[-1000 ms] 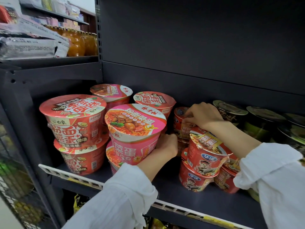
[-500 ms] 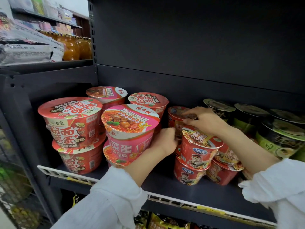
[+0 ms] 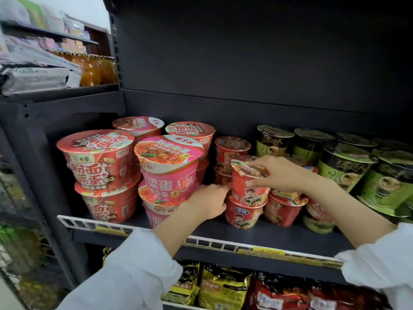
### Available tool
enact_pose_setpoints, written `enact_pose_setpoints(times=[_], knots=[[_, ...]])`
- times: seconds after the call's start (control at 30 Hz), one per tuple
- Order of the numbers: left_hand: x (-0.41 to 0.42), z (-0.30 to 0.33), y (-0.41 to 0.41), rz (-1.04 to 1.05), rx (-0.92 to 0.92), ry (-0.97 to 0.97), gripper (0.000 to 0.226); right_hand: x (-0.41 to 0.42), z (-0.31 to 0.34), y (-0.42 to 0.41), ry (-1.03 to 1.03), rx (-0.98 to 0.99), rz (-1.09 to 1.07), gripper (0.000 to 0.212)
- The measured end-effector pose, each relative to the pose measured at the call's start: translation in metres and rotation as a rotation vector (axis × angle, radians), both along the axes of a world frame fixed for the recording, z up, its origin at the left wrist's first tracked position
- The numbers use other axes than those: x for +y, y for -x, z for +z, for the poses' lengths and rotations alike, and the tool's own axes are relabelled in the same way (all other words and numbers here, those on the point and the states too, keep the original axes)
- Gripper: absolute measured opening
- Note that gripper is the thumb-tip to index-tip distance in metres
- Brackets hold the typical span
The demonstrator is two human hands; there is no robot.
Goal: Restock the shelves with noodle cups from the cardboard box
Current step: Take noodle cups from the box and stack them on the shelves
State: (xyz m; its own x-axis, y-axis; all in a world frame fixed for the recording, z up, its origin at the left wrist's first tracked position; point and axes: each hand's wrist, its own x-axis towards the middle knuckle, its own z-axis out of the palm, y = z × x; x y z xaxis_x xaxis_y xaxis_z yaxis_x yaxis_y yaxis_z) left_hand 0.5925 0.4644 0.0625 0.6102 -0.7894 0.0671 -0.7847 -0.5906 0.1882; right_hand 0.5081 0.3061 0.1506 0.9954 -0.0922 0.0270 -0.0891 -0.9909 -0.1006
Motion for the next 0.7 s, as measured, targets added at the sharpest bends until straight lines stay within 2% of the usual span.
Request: enact_pose_setpoints(times=[0.13,0.23,0.37,0.5,0.7], knots=[[0.002,-0.004,0.003,0.102,-0.31,-0.16,0.048,0.011,-0.001,0.001,-0.032,-0.063,0.027,0.059],[0.002,-0.003,0.008,0.177,-0.394,-0.169,0.044,0.024,0.001,-0.001,-0.027,-0.084,0.03,0.057],[0.013,-0.002,0.007,0.136,-0.526,-0.231,0.036,0.038,-0.002,-0.005,-0.029,-0.151,0.035,0.055],[0.019,-0.004,0.008,0.158,-0.568,-0.24,0.029,0.051,-0.015,-0.015,-0.019,-0.216,0.009,0.047],[0.022,-0.009,0.023,0.284,-0.572,-0.116,0.018,0.061,-0.024,-0.028,0.106,-0.281,0.003,0.05]])
